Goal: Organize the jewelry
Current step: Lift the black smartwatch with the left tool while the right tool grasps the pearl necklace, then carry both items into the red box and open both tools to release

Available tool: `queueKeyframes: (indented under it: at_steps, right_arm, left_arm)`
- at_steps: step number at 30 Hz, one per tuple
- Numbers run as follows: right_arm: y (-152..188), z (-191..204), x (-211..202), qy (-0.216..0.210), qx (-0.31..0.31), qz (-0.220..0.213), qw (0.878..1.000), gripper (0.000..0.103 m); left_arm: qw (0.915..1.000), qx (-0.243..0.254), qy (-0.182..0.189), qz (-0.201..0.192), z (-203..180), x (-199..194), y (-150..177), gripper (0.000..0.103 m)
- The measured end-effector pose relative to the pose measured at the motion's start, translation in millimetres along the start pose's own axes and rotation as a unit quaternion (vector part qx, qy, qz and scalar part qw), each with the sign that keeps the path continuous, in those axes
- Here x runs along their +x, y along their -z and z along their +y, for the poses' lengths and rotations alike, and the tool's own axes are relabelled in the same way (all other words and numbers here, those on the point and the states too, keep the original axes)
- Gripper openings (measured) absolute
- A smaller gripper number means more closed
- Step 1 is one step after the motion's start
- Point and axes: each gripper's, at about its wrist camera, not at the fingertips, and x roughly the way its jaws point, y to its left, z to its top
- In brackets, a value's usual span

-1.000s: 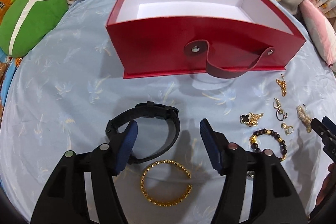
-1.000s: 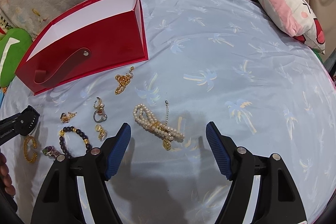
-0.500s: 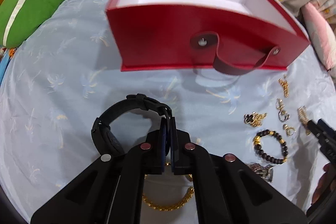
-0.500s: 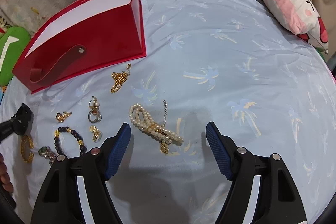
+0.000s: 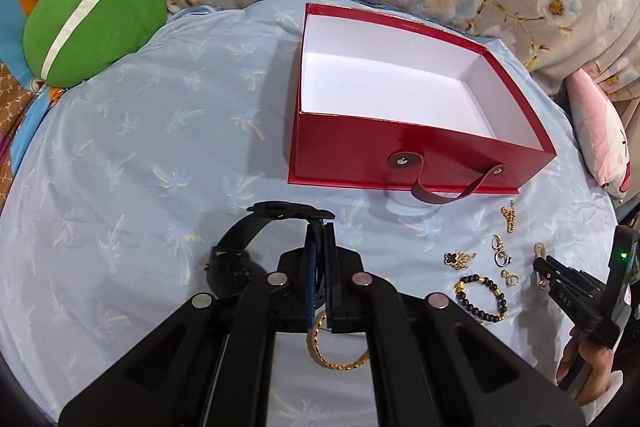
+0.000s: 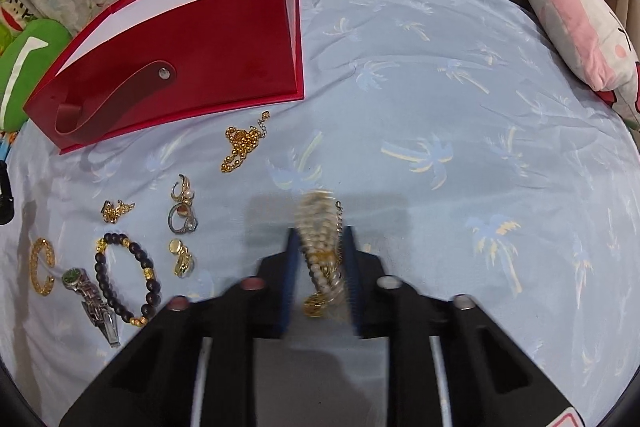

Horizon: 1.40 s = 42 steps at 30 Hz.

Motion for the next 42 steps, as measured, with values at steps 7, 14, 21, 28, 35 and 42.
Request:
queueKeyframes:
  at_steps: [7, 14, 21, 28, 35, 42]
  right_arm:
    - [3, 1, -14, -0.007, 0.006, -0.013, 1.0, 0.017]
    - [-2, 6, -62, -0.029, 0.012, -0.062, 0.998, 0.017]
    - [-27, 21, -112, -0.063, -0.002, -0.118, 0.991, 0.017]
    - [-82, 48, -126, -0.087, -0.029, -0.158, 0.983, 0.017]
    - [-147, 80, -96, -0.091, -0.049, -0.163, 0.981, 0.017]
    - [-184, 99, -39, -0.085, -0.05, -0.128, 0.987, 0.017]
  left_arm:
    - [0.9999, -0.005, 0.009, -0.003, 2, -12, 5, 0.002]
    - [0.9994, -0.002, 0.017, -0.03, -2, -40, -1, 0.002]
    - [0.9969, 0.012, 0.037, -0.068, -13, -70, -20, 0.002]
    - [0.992, 0.047, 0.036, -0.111, -41, -74, -70, 0.002]
    - [0.9895, 0.066, 0.028, -0.126, -71, -37, -131, 0.002]
    - [0.9931, 0.063, 0.009, -0.099, -80, 34, -159, 0.003]
